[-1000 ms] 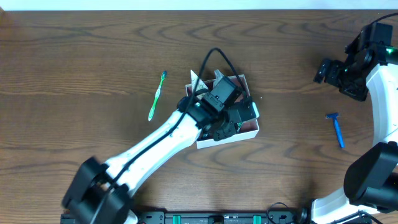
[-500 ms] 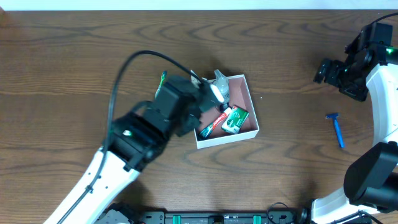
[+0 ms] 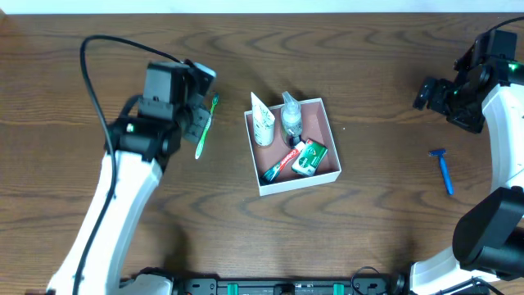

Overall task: Pack container
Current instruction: 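Withdraw the left gripper and move it to the green toothbrush, then lower the left gripper onto the toothbrush handle and grasp it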

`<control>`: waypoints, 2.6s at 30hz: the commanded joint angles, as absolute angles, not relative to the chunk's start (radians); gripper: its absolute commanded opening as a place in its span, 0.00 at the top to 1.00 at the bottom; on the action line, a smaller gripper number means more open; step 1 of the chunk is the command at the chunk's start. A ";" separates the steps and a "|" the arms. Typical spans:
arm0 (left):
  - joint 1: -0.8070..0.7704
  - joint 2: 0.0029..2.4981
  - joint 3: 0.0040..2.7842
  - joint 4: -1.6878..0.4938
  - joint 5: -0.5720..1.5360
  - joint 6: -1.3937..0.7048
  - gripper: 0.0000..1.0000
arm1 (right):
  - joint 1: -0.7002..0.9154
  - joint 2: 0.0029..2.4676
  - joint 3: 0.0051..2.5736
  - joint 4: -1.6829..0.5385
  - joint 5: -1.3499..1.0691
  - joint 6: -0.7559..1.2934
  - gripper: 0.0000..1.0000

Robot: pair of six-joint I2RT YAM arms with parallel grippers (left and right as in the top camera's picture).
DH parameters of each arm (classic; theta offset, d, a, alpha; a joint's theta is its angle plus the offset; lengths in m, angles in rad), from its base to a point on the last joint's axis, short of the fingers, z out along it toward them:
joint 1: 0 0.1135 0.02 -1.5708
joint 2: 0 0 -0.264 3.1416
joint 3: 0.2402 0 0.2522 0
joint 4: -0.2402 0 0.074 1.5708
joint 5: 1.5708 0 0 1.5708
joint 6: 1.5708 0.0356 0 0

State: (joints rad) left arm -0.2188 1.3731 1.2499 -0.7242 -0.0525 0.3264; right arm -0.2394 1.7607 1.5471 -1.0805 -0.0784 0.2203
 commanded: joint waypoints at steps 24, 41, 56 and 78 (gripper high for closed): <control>-0.152 1.909 1.256 -0.578 -0.007 0.204 0.64 | -0.248 1.766 1.543 -1.081 -0.082 0.231 0.01; -0.151 1.947 1.255 -0.561 0.036 0.204 0.63 | -0.248 1.766 1.543 -1.081 -0.082 0.231 0.01; -0.150 1.959 1.245 -0.558 0.042 0.204 0.63 | -0.248 1.766 1.543 -1.081 -0.082 0.231 0.01; -0.150 2.016 1.246 -0.551 0.045 0.203 0.92 | -0.248 1.766 1.543 -1.081 -0.082 0.231 0.01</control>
State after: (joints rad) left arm -0.1555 1.9770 1.2510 -0.5499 0.0517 0.2047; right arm -0.2394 1.7607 1.5471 -1.0805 -0.0788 0.2203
